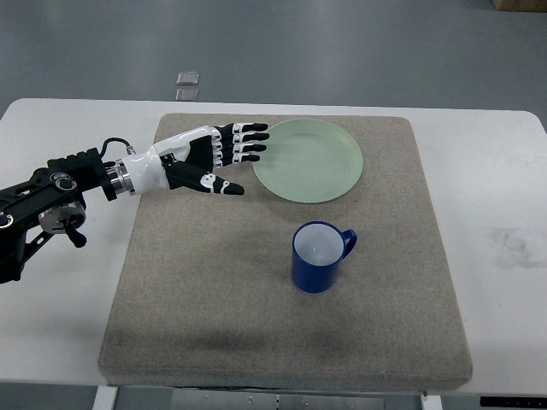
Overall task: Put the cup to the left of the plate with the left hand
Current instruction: 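Reach the open left hand across the mat toward the blue mug, then close the left hand's fingers around the blue mug's body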
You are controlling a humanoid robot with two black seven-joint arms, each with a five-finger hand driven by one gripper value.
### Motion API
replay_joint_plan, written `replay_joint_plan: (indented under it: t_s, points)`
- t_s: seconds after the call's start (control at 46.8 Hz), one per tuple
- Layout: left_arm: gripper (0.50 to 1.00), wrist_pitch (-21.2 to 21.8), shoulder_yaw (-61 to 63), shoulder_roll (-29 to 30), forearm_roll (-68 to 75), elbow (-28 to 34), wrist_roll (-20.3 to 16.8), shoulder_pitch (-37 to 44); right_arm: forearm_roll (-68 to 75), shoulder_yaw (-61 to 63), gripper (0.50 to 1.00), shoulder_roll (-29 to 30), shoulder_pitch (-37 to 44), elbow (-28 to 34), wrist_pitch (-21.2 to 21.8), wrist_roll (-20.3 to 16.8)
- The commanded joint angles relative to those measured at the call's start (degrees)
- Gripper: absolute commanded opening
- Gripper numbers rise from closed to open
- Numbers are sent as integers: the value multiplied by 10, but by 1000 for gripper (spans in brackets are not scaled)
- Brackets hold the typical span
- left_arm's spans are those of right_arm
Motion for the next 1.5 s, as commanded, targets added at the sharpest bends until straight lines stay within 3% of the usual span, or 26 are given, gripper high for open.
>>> replay_joint_plan:
  t_s: [0.0,0.598,1.474]
  points:
    - [994,0,13,0,9,-9,0,1,0,0,932,0,0,0,0,0]
    - [994,0,62,-10,41,-51,0,-6,0,0,932,0,0,0,0,0]
    - [994,4,81,-71,83,-42,1,-2,0,0,932,0,0,0,0,0]
